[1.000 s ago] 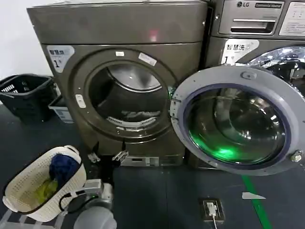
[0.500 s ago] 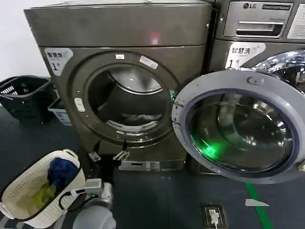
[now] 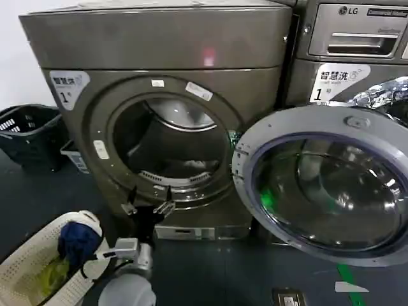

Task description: Grasp the clothes from the dryer.

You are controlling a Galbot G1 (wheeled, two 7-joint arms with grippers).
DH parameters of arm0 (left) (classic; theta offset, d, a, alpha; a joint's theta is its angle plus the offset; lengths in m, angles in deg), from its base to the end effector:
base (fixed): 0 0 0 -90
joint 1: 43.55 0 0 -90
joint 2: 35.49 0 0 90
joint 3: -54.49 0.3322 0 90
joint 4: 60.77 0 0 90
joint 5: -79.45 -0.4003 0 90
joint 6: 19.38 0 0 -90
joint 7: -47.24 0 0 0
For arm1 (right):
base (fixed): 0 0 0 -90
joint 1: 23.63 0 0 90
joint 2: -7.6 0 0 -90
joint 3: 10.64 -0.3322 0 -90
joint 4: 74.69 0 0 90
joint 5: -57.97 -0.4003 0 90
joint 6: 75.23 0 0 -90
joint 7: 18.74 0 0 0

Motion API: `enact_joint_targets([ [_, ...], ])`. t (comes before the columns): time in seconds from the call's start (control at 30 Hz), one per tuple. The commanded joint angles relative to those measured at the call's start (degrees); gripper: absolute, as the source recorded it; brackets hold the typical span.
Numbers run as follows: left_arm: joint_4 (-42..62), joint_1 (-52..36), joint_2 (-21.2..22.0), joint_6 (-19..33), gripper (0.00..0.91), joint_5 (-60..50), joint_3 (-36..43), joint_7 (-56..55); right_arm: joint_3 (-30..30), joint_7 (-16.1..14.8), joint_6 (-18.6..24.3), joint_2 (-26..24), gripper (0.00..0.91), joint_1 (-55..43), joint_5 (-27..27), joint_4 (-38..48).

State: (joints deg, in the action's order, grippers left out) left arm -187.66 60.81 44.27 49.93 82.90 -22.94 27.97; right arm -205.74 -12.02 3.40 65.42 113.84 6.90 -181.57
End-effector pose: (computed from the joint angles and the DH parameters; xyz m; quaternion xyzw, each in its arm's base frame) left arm 0.2772 -0.0522 -0.1771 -0.0284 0.9992 0.0283 0.0067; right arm -0.0570 -0.4280 0.0831 0.5441 0.7919 -0.1662 0.2218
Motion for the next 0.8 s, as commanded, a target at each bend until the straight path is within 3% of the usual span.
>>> enact_joint_targets([
  [0.03,0.1,0.0,0.0,0.0,0.907,-0.1,0.0,0.1,0.0,0.1,0.3,0.1,0.907,0.0,0.0,0.1],
  [0.8,1.1,-1.1,0.1,0.6,0.907,-0.1,-0.1,0.8,-0.5,0.8,-0.2,1.0,0.907,0.5,0.4,-0.5],
])
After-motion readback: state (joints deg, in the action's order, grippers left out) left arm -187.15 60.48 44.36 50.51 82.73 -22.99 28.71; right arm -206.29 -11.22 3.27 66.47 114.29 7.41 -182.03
